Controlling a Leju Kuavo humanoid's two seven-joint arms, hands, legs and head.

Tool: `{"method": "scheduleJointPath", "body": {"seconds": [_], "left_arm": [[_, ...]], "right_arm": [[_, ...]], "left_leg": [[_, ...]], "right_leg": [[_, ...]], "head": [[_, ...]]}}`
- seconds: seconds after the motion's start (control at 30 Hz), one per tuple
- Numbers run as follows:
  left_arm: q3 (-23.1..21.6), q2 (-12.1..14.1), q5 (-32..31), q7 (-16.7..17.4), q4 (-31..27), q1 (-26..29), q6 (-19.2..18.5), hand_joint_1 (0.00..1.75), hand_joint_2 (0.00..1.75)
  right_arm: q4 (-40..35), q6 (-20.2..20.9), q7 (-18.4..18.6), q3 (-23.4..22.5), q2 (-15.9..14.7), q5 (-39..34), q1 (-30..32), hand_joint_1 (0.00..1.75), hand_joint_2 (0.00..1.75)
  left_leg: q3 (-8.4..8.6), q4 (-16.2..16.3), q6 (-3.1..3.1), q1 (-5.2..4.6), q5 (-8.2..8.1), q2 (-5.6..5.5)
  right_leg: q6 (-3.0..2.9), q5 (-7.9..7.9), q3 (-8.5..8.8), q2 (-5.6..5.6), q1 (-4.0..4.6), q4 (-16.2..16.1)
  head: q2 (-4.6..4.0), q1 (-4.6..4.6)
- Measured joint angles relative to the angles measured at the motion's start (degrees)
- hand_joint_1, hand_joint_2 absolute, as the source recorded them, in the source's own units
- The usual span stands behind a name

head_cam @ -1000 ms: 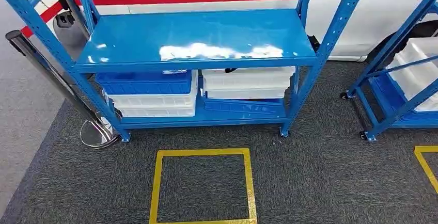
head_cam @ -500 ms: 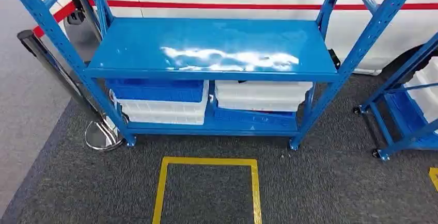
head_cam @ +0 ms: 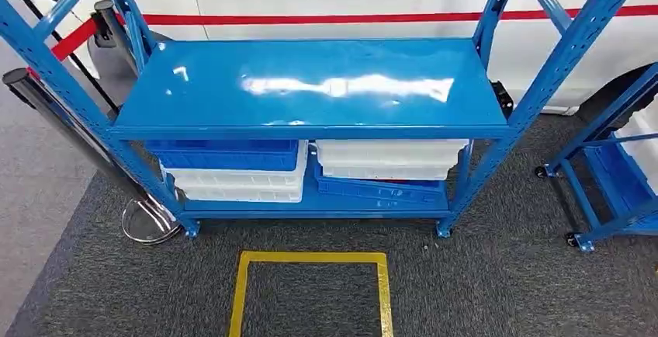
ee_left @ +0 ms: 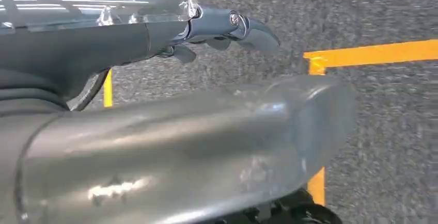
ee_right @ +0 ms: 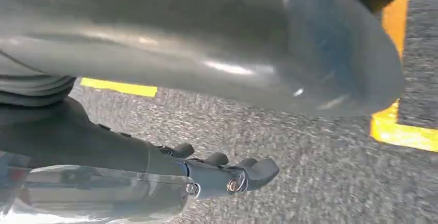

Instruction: Take the parts from the cabinet and place them on the table.

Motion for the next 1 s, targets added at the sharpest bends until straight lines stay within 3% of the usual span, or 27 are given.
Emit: {"method": "scheduleJointPath", "body": {"seconds": [0.03,0.07,0.13,0.17,0.2,0.27,0.3,0.33,0.37,0.4,0.47,0.5,0.53,0.6,0.63,0.67,0.7,0.73,0.8,0.83,0.87,0.9,0.97,1.0], "left_arm": [[0.0,-0.02,-0.02,0.04,0.0,-0.11,-0.02,0.0,0.0],[0.0,-0.02,-0.02,0.07,0.0,-0.14,0.0,0.0,0.0],[0.02,-0.02,-0.02,0.04,0.0,0.05,-0.04,0.0,0.0],[0.02,-0.15,-0.02,0.0,0.0,0.03,-0.2,0.0,0.0],[0.02,-0.17,-0.02,-0.04,0.0,-0.04,-0.28,0.0,0.0],[0.02,-0.15,0.0,-0.18,0.0,-0.07,-0.55,0.0,0.0],[0.02,-0.15,0.0,-0.18,0.0,-0.07,-0.72,0.0,0.0],[0.04,-0.15,0.02,-0.2,0.0,-0.06,-0.83,0.0,0.0],[0.04,-0.15,0.02,-0.18,0.0,0.0,-0.87,0.0,0.0],[0.04,-0.15,0.02,-0.2,0.0,0.04,-0.96,0.0,0.0],[0.07,-0.2,0.02,-0.18,0.0,0.04,-0.98,0.0,0.0],[0.07,-0.26,0.02,-0.18,0.0,0.1,-0.98,0.0,0.0],[0.09,-0.35,0.02,-0.2,0.0,-0.04,-0.98,0.0,0.0],[0.09,-0.35,0.02,-0.22,0.0,-0.07,-0.98,0.0,0.0],[0.09,-0.35,0.0,-0.2,0.0,-0.09,-0.98,0.0,0.0],[0.09,-0.33,-0.02,-0.18,-0.02,-0.1,-0.85,0.0,0.0],[0.09,-0.31,-0.2,-0.18,-0.02,-0.08,-0.76,0.0,0.0],[0.09,-0.33,-0.35,-0.11,-0.02,-0.08,-0.63,0.0,0.0],[0.09,-0.39,-0.42,0.07,0.0,-0.02,-0.57,0.0,0.0],[0.09,-0.39,-0.44,0.15,0.0,0.07,-0.5,0.0,0.0],[0.09,-0.39,-0.48,0.2,0.0,0.15,-0.41,0.0,0.0],[0.09,-0.39,-0.52,0.33,0.0,0.17,-0.29,0.0,0.0],[0.09,-0.37,-0.59,0.39,0.0,0.14,-0.2,0.0,0.0],[0.11,-0.37,-0.61,0.41,0.0,0.17,-0.2,0.0,0.0]], "right_arm": [[0.0,-0.02,0.0,0.0,0.0,0.0,-0.13,0.0,0.0],[0.0,-0.02,0.07,-0.02,0.0,0.04,-0.25,0.0,0.0],[0.0,-0.02,0.09,-0.02,0.0,0.07,-0.27,0.0,0.0],[-0.02,-0.02,0.11,-0.02,-0.02,0.07,-0.32,0.0,0.0],[-0.02,-0.02,0.11,-0.02,-0.02,0.07,-0.32,0.0,0.0],[-0.02,0.0,0.15,-0.02,-0.02,0.09,-0.33,0.0,0.0],[-0.02,0.02,0.15,-0.02,-0.02,0.09,-0.32,0.0,0.0],[-0.02,0.02,0.15,-0.02,-0.02,0.09,-0.29,0.0,0.0],[-0.02,0.02,0.17,-0.02,-0.02,0.09,-0.25,0.0,0.0],[-0.02,0.02,0.17,-0.02,-0.02,0.09,-0.23,0.0,0.0],[-0.02,0.02,0.17,-0.04,-0.02,0.09,-0.18,0.0,0.0],[-0.02,0.02,0.2,-0.04,-0.04,0.09,-0.12,0.0,0.0],[-0.02,0.02,0.2,-0.04,-0.04,0.09,-0.29,0.0,0.0],[-0.02,0.02,0.2,-0.04,-0.04,0.09,-0.33,0.0,0.0],[-0.02,0.02,0.26,-0.04,-0.04,0.11,-0.25,0.0,0.0],[-0.02,0.04,0.37,-0.04,0.02,0.15,-0.28,0.0,0.0],[-0.02,0.04,0.48,-0.07,0.02,0.24,-0.25,0.0,0.0],[-0.02,0.04,0.52,-0.07,0.02,0.24,-0.24,0.0,0.0],[-0.02,0.0,0.7,-0.07,0.02,0.24,-0.25,0.0,0.0],[-0.02,0.0,0.76,-0.07,0.02,0.24,-0.25,0.0,0.0],[-0.02,0.0,0.87,-0.07,0.02,0.26,-0.25,0.0,0.0],[-0.02,-0.02,0.94,-0.07,0.02,0.3,-0.22,0.0,0.0],[-0.02,-0.07,1.03,-0.07,0.04,0.48,-0.23,0.0,0.0],[-0.02,-0.11,1.03,-0.07,0.04,0.55,-0.16,0.0,0.0]], "left_leg": [[-0.18,0.18,0.5,-0.23,-2.04,0.12],[-0.01,0.26,0.96,-0.28,-0.52,0.06],[0.04,-0.02,1.76,-0.14,-0.03,-0.11],[0.4,-0.66,2.19,0.21,0.26,-0.04],[0.59,-0.88,2.66,0.13,0.18,-0.06],[0.58,-0.86,3.03,-0.01,-0.02,-0.04],[0.62,-0.83,3.17,-0.13,-0.14,-0.06],[0.71,-0.79,3.19,-0.22,-0.32,-0.1],[0.93,-0.76,3.13,-0.26,-0.49,-0.23],[1.32,-0.72,3.06,-0.29,-0.78,-0.35],[2.18,-0.64,2.75,-0.36,-1.36,-0.5],[1.97,-0.61,2.54,-0.39,-1.66,-0.49],[1.99,-0.3,2.04,-0.73,-2.01,-0.56],[2.26,-0.67,1.55,-0.56,-2.02,-0.51],[2.48,-0.84,1.27,-0.6,-2.0,-0.5],[2.67,-0.54,0.88,-0.62,-2.49,-0.5],[2.2,0.96,0.49,-0.55,-3.48,-0.32],[0.57,4.33,0.21,-0.43,-5.54,-0.33],[-4.3,13.89,-0.28,-0.11,-9.82,-0.32],[-6.26,17.32,-0.43,0.0,-10.53,-0.32],[-6.76,17.68,-0.46,0.07,-9.62,-0.32],[-5.82,15.07,-0.45,0.1,-7.25,-0.31],[-1.32,5.2,-0.13,0.1,-1.51,-0.27],[0.46,0.79,0.22,0.07,-0.13,-0.14]], "right_leg": [[0.41,-0.26,-0.34,0.15,0.16,0.08],[0.9,-0.55,-0.44,0.11,0.19,0.07],[1.56,-0.72,-0.12,0.04,0.37,-0.11],[1.8,-1.24,-0.04,0.09,0.07,0.31],[1.88,-2.72,-0.87,0.12,0.09,2.43],[2.19,-7.25,-5.66,0.16,-0.04,11.44],[2.3,-8.66,-8.06,0.15,-0.12,15.67],[2.38,-8.71,-9.7,0.15,-0.18,18.03],[2.36,-7.35,-9.95,0.15,-0.19,17.65],[2.24,-4.62,-8.82,0.15,-0.19,14.49],[1.55,1.43,-4.23,0.16,-0.1,3.89],[1.08,1.33,-3.05,0.24,0.09,1.34],[1.03,1.01,-2.95,0.23,0.3,0.51],[0.86,0.96,-2.9,0.25,0.43,0.6],[0.59,1.01,-2.78,0.26,0.33,0.41],[0.15,1.3,-2.36,0.15,-0.28,-0.23],[0.0,1.25,-2.08,0.12,-0.24,-0.46],[-0.37,1.13,-2.03,-0.03,-0.25,-0.46],[-0.66,0.89,-1.96,-0.14,-0.16,-0.44],[-0.66,0.77,-1.88,-0.12,-0.14,-0.42],[-0.59,0.63,-1.66,-0.09,-0.15,-0.42],[-0.49,0.43,-1.35,-0.05,-0.18,-0.42],[-0.12,-0.04,-0.52,0.01,-0.22,-0.41],[0.15,-0.31,-0.37,-0.02,-0.21,-0.41]], "head": [[-0.02,-0.11],[-0.02,0.0],[-0.02,0.02],[-0.02,-0.02],[-0.02,0.15],[-0.02,0.24],[-0.02,0.22],[-0.02,0.22],[-0.02,0.22],[-0.02,0.24],[-0.02,0.26],[-0.02,0.24],[-0.02,0.15],[-0.02,0.15],[-0.02,0.24],[0.0,0.13],[-0.02,0.09],[-0.02,-0.2],[-0.02,-0.13],[-0.02,-0.15],[-0.02,-0.15],[-0.02,-0.15],[-0.02,-0.15],[-0.02,-0.17]]}}
